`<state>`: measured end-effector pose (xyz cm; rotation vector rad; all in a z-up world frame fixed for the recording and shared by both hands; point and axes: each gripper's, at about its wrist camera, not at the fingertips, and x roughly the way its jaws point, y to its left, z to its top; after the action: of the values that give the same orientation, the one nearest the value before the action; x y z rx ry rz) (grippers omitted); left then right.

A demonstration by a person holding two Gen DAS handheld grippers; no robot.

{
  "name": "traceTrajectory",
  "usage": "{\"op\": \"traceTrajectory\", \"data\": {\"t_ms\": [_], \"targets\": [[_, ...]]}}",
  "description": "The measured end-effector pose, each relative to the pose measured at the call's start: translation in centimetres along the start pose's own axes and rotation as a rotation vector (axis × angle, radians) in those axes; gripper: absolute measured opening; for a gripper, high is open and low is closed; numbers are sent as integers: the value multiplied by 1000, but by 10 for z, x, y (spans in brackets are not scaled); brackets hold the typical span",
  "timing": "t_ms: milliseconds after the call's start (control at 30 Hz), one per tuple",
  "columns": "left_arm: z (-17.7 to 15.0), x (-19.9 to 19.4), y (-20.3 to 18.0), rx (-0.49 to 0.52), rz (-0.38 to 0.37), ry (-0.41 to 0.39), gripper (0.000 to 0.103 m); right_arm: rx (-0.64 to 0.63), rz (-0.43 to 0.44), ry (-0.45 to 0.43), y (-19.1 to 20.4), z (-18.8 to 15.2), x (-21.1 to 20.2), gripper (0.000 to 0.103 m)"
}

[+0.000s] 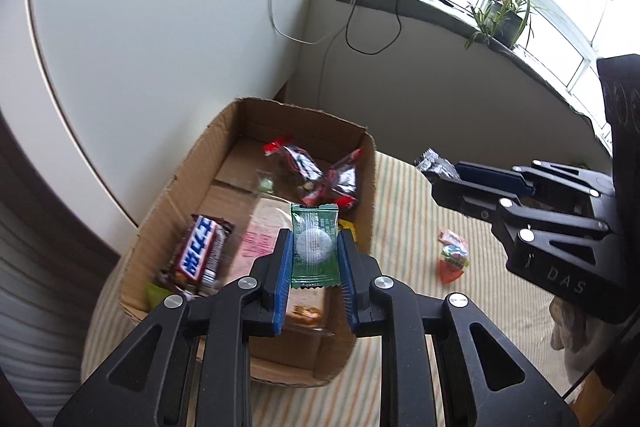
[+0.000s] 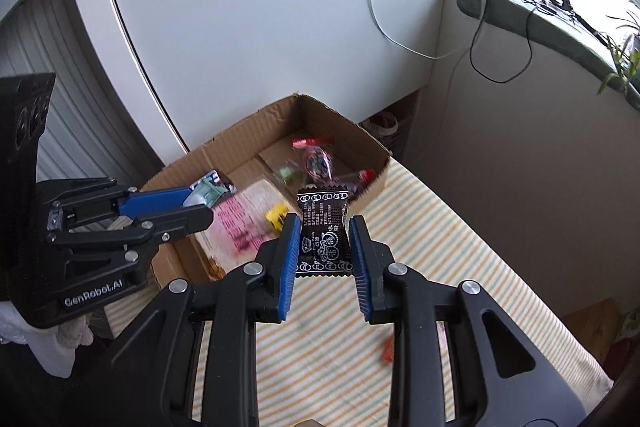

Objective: Organize snacks
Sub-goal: 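Carry the green mint and black candy packet over the box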

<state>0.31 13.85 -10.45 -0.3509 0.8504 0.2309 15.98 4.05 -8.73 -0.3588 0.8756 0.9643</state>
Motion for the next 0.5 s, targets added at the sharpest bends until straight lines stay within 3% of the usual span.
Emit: {"op": "traceTrajectory", "data": {"t_ms": [500], "targets": [[6, 8, 47, -58, 33, 25, 21, -28, 37, 34, 28, 41, 49, 26]]}}
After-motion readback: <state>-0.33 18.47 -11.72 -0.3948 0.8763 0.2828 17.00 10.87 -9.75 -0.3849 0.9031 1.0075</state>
